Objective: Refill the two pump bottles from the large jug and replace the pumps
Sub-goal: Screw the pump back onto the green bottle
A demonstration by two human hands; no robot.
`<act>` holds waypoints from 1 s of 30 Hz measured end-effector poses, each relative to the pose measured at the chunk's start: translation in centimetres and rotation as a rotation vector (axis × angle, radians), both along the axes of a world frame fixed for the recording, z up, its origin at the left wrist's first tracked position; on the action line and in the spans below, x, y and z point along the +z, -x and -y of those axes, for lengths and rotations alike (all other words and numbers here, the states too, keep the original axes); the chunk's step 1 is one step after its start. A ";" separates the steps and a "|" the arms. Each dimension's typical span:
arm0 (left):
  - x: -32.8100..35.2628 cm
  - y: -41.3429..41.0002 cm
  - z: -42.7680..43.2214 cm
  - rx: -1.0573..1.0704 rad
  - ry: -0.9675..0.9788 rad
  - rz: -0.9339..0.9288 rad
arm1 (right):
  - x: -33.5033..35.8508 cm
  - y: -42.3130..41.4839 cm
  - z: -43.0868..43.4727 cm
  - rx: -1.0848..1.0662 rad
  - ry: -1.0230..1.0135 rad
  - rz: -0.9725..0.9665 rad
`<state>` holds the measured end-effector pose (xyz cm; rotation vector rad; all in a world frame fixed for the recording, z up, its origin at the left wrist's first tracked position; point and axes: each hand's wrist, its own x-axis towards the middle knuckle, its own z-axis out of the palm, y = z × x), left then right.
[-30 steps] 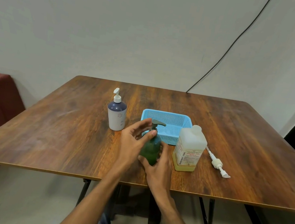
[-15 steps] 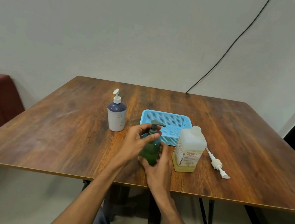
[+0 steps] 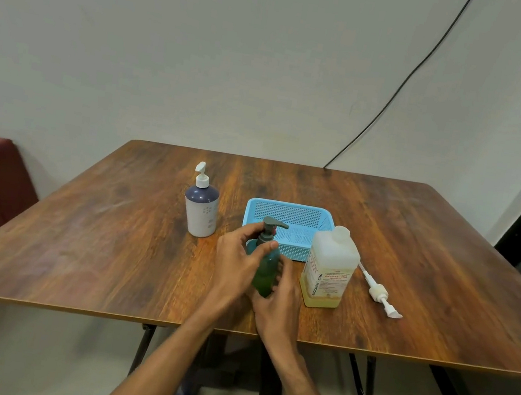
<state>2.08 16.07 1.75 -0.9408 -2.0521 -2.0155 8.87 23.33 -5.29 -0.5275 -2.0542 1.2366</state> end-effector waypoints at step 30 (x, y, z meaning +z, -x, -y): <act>1.9 3.5 3.0 -0.432 0.133 0.133 | 0.7 0.6 -0.5 0.045 0.031 0.070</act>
